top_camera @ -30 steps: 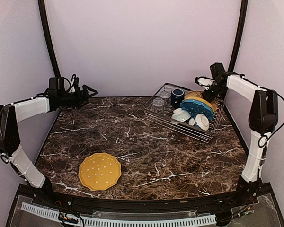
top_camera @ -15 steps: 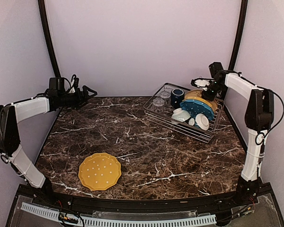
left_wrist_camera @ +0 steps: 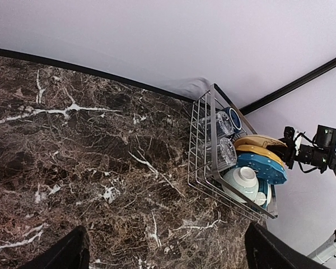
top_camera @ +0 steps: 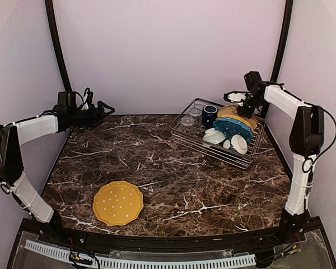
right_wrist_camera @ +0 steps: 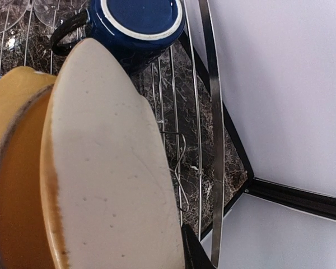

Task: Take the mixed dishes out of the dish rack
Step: Grab the plate from the dish rack, then place the plate with another plate.

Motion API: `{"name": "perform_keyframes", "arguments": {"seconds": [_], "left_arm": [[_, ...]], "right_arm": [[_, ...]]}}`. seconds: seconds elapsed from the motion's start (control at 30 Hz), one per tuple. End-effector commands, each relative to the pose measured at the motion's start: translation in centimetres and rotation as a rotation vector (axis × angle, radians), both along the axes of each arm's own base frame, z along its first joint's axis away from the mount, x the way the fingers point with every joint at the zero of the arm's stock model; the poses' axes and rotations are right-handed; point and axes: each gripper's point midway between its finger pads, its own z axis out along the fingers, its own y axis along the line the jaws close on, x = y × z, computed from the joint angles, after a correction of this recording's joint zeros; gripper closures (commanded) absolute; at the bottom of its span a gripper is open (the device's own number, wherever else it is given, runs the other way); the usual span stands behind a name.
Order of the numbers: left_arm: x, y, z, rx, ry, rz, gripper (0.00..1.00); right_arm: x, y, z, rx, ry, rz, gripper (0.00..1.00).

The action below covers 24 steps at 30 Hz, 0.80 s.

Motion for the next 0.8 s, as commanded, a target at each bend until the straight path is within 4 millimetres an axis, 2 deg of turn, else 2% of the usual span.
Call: {"name": "perform_keyframes", "arguments": {"seconds": [0.0, 0.2, 0.33, 0.4, 0.5, 0.53, 0.63, 0.77], "left_arm": [[-0.5, 0.2, 2.8, -0.002, -0.057, -0.004, 0.04], [-0.7, 0.2, 3.5, -0.008, -0.07, -0.004, 0.04], [-0.8, 0.2, 3.8, -0.009, -0.076, -0.005, 0.04], [-0.9, 0.1, 4.0, -0.009, -0.081, -0.007, 0.04], [-0.9, 0.2, 4.1, -0.011, -0.081, -0.005, 0.04], [-0.9, 0.2, 4.1, -0.013, -0.08, -0.006, 0.04], [-0.9, 0.2, 3.9, -0.013, -0.076, -0.004, 0.04], [-0.8, 0.2, 3.7, -0.003, -0.075, -0.002, 0.04]], "right_arm": [[0.6, -0.5, 11.7, 0.003, -0.305, -0.03, 1.0], [-0.4, -0.1, 15.1, 0.086, -0.405, -0.046, 1.0], [-0.9, -0.9, 17.5, 0.128, -0.506, -0.124, 1.0], [-1.0, -1.6, 19.2, 0.195, -0.591, -0.213, 1.0], [-1.4, -3.0, 22.0, 0.356, -0.731, -0.436, 1.0], [-1.5, -2.8, 22.4, 0.432, -0.728, -0.482, 1.0], [-1.7, -0.1, 22.6, 0.699, -0.609, -0.553, 1.0], [-3.0, 5.5, 22.0, 1.048, -0.402, -0.535, 1.0]]}}
